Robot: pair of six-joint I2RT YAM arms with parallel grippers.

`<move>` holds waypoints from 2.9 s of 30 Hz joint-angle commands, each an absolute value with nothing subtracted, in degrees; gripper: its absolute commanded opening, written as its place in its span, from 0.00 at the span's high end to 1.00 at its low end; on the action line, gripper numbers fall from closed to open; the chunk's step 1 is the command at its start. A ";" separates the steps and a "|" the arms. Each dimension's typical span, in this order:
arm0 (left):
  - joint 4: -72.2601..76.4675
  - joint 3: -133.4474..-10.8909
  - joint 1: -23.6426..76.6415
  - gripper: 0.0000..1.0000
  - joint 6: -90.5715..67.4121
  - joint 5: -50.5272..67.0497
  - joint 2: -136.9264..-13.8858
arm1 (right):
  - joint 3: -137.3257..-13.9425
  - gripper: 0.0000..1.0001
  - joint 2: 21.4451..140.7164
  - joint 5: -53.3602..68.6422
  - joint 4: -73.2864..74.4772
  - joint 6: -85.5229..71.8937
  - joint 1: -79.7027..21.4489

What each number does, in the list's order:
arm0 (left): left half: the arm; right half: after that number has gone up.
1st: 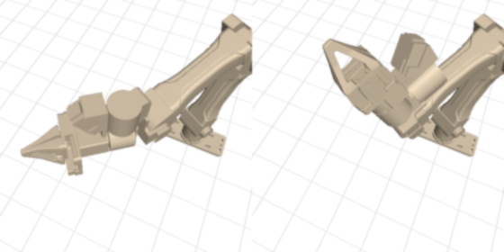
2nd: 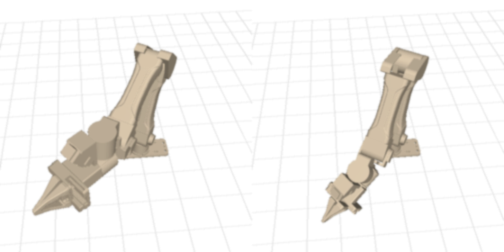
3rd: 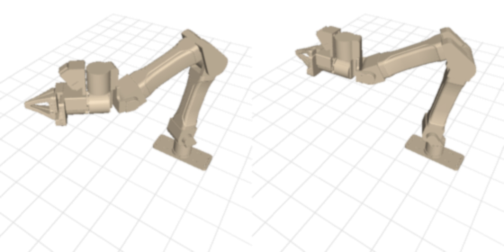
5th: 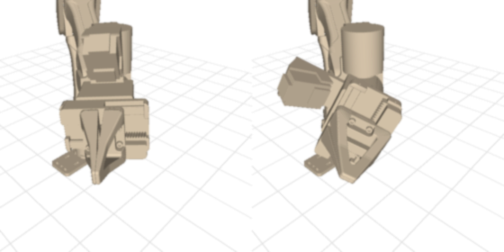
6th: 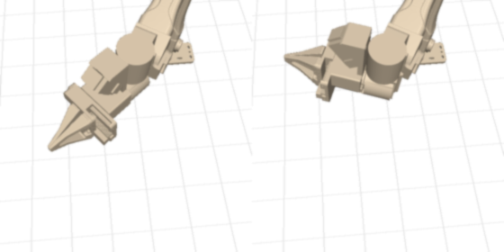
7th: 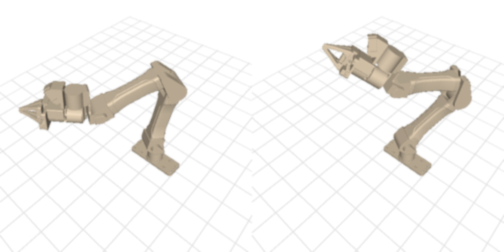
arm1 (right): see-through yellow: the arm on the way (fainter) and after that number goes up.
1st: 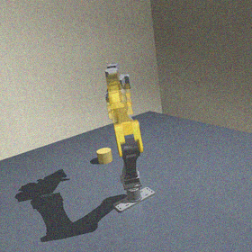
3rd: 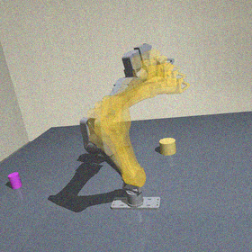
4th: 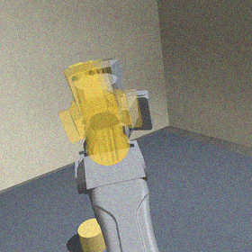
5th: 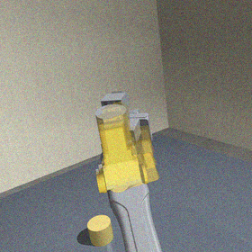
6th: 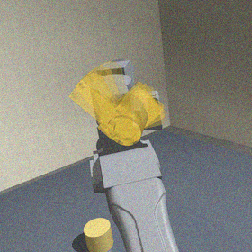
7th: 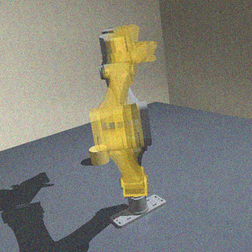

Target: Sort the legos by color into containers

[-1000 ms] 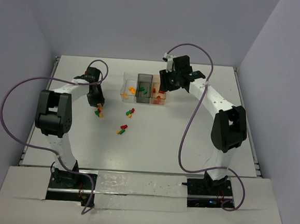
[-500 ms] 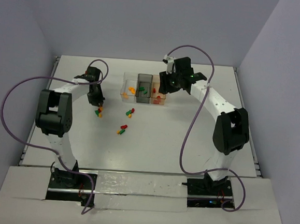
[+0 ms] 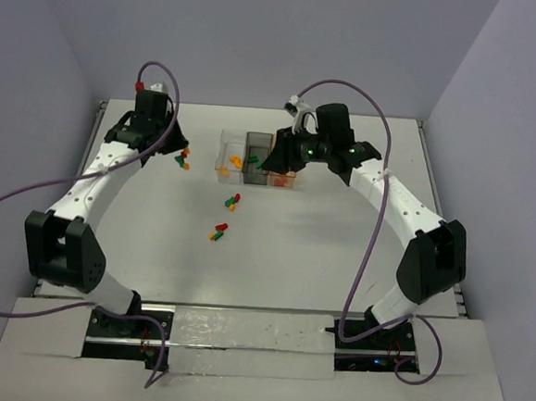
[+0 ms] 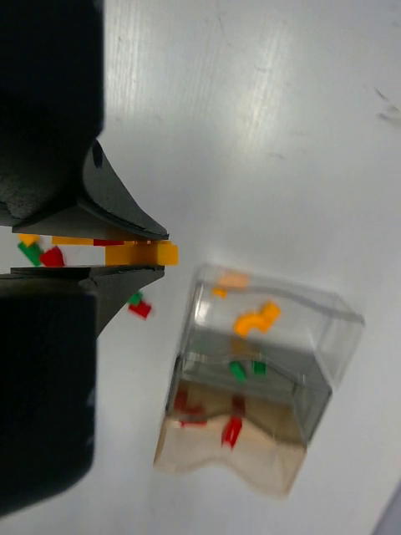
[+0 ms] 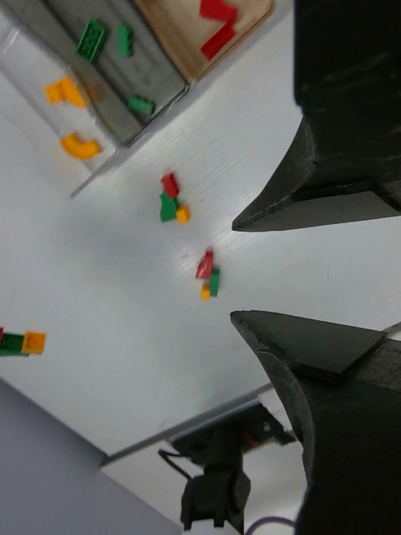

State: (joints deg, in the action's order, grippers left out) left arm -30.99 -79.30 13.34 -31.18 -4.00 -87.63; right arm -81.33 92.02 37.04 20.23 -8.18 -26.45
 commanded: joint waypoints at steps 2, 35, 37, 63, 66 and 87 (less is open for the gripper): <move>-26.99 -80.68 21.69 1.00 -35.59 -7.82 -81.32 | -86.48 0.49 93.07 39.30 14.60 -15.81 -29.79; -29.09 -88.32 27.42 1.00 -41.75 -0.72 -84.29 | -92.26 0.47 102.21 33.61 4.30 -26.80 -35.60; -29.09 -88.35 27.39 1.00 -41.89 -0.56 -84.25 | -92.32 0.49 102.53 33.17 4.27 -27.02 -35.60; -30.15 -89.21 26.74 1.00 -46.25 0.55 -85.82 | -89.17 1.00 102.57 33.73 0.23 -30.11 -34.98; -30.23 -90.43 26.63 1.00 -46.92 0.26 -86.86 | -88.52 1.00 102.63 34.23 -1.00 -30.75 -35.07; -30.02 -91.56 25.27 1.00 -51.87 6.42 -88.50 | -90.36 1.00 103.52 28.52 6.24 -24.40 -37.28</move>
State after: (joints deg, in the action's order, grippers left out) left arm -33.18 -89.95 25.89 -48.95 2.25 -88.54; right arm -88.12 103.42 29.82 4.13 -27.59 -35.54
